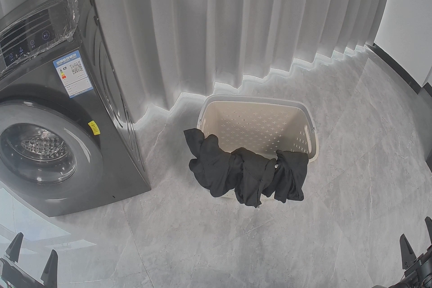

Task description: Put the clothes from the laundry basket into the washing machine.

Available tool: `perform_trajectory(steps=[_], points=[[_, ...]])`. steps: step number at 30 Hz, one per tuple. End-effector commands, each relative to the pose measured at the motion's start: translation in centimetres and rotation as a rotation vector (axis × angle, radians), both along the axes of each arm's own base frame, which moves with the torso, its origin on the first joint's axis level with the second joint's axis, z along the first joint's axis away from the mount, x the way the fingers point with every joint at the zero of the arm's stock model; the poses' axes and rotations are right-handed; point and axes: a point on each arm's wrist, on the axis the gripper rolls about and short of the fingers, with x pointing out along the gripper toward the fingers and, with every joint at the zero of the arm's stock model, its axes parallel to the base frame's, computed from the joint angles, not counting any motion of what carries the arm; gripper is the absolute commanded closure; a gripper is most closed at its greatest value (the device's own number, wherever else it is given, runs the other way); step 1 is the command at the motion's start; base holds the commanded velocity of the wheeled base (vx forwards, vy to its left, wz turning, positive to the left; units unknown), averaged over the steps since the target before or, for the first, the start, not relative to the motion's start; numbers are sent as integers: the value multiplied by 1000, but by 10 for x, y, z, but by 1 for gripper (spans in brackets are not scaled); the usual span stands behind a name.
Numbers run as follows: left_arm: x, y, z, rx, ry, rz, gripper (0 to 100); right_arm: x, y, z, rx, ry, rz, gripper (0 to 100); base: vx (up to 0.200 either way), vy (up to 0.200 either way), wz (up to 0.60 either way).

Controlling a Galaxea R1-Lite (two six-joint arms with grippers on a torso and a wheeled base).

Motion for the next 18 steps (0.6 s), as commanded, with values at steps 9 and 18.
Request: perform_trajectory(steps=[9,18], points=[[0,0,-5,-2,3,2,0,1,0,-5,0,7,1,0,44,0,0],[0,0,-5,-2,3,2,0,1,0,-5,0,7,1,0,0,0,0]])
